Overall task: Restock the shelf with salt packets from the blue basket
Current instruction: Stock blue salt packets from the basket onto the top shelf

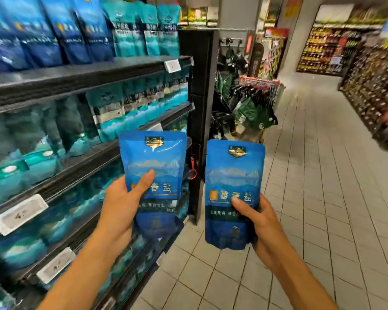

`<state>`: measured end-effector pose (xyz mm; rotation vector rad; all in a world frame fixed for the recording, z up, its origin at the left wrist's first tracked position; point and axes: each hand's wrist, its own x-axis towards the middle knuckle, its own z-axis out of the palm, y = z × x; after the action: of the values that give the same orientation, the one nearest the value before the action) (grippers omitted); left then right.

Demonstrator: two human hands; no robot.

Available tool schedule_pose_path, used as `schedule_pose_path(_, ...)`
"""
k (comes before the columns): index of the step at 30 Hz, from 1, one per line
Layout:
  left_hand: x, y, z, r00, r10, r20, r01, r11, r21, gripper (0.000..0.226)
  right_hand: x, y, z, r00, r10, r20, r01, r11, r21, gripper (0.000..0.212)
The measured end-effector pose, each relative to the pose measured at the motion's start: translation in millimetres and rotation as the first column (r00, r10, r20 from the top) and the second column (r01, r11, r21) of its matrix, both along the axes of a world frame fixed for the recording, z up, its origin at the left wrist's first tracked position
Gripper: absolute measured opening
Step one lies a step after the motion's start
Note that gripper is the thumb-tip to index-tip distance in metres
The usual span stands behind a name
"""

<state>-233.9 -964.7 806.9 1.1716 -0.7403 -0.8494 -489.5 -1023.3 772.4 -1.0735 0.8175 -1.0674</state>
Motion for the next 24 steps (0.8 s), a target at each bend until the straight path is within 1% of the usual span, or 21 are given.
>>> schedule_pose_path(4, 34, -56, 46, 0.995, 0.072, 0.066, -0.066, 0.993, -0.097, 0.035, 37, -71, 43, 0.998, 0.047, 0.035, -0.043, 0.993, -0.111, 0.036)
schedule_pose_path(9, 75, -109, 106, 0.984, 0.173, 0.045, -0.159, 0.963, -0.217, 0.027, 92, -149, 88, 0.984, 0.153, 0.091, -0.131, 0.969, -0.21, 0.04)
schedule_pose_path(12, 98, -134, 138, 0.963, 0.255, 0.085, -0.225, 0.937, -0.266, 0.015, 132, -191, 114, 0.957, 0.247, 0.153, -0.197, 0.939, -0.28, 0.038)
schedule_pose_path(14, 113, -147, 158, 0.943, 0.315, 0.104, -0.275, 0.918, -0.286, 0.008, 159, -216, 132, 0.938, 0.305, 0.163, -0.242, 0.916, -0.321, 0.037)
schedule_pose_path(16, 131, -158, 177, 0.911, 0.394, 0.122, -0.345, 0.891, -0.296, 0.006, 189, -241, 151, 0.915, 0.37, 0.163, -0.298, 0.89, -0.346, 0.038)
schedule_pose_path(20, 165, -166, 210, 0.838, 0.527, 0.144, -0.461, 0.823, -0.332, 0.009, 255, -281, 188, 0.842, 0.517, 0.155, -0.426, 0.812, -0.399, 0.039)
schedule_pose_path(21, 173, -166, 217, 0.814, 0.564, 0.136, -0.498, 0.799, -0.336, 0.013, 271, -288, 198, 0.814, 0.559, 0.155, -0.464, 0.788, -0.404, 0.038)
schedule_pose_path(24, 197, -157, 233, 0.74, 0.667, 0.085, -0.61, 0.719, -0.332, 0.038, 323, -299, 222, 0.708, 0.689, 0.152, -0.582, 0.692, -0.427, 0.039)
